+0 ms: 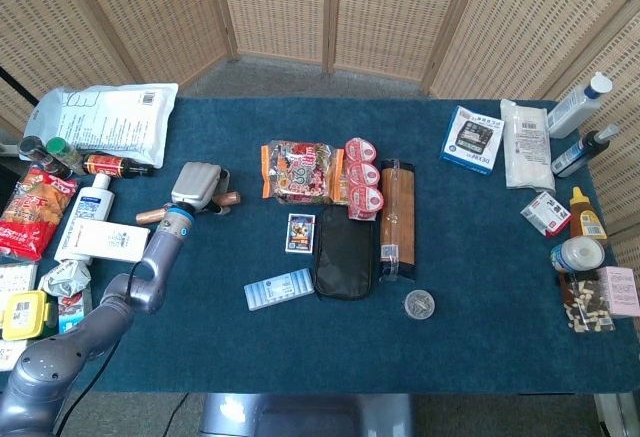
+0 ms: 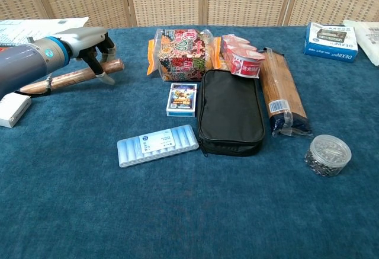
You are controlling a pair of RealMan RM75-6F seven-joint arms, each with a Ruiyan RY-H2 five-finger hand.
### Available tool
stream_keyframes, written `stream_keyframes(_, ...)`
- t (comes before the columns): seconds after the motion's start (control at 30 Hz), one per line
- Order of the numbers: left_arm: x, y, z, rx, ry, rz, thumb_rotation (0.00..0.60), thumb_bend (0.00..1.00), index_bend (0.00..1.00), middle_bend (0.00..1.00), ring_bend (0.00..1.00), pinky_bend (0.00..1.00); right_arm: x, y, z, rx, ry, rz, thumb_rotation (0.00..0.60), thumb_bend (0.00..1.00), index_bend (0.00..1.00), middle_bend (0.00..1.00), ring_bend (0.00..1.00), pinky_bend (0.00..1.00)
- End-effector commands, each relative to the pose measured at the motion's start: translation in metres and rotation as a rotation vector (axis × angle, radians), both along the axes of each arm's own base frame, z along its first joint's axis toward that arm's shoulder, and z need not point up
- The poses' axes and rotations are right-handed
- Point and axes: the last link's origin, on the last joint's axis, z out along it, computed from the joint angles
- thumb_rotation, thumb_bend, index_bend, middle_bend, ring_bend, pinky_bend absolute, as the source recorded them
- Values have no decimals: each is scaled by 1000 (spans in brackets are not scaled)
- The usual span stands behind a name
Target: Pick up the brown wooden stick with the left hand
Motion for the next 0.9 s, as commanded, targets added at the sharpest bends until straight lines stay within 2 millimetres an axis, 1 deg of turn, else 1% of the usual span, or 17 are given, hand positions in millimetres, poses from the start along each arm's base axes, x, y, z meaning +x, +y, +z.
stream_keyframes(0.03, 3, 0, 1, 22, -29, -3, 600, 183, 823, 972, 1000, 982, 0, -1, 0, -1, -3, 1, 599, 40, 0, 0, 0, 0)
stream_keyframes(0.1, 4, 0, 4, 41, -49, -8, 600, 187, 822, 974, 1000, 1000, 0, -1, 0, -2, -2, 2, 600, 40, 0, 0, 0, 0)
stream_keyframes(0.23, 8, 3, 15, 79, -126, -9, 600, 194, 824, 979, 1000, 1000, -1, -3, -1, 1, -5, 4, 600, 38, 0, 0, 0, 0)
stream_keyframes(0.4, 13, 4, 38, 131, -256, -26, 600, 208, 826, 984, 1000, 1000, -2, -7, -4, 11, -12, 12, 599, 40, 0, 0, 0, 0)
stream_keyframes(0.63, 19, -7, 85, 224, -469, -72, 600, 222, 827, 989, 1000, 1000, -2, -16, -8, 29, -22, 30, 600, 39, 0, 0, 0, 0)
stream_keyframes(0.77, 27, -18, 116, 271, -605, -103, 600, 224, 825, 986, 1000, 1000, -4, -21, -11, 41, -29, 38, 600, 40, 0, 0, 0, 0)
stream_keyframes(0.9, 36, -29, 144, 319, -692, -150, 600, 225, 824, 982, 1000, 1000, -6, -24, -15, 53, -40, 44, 600, 39, 0, 0, 0, 0)
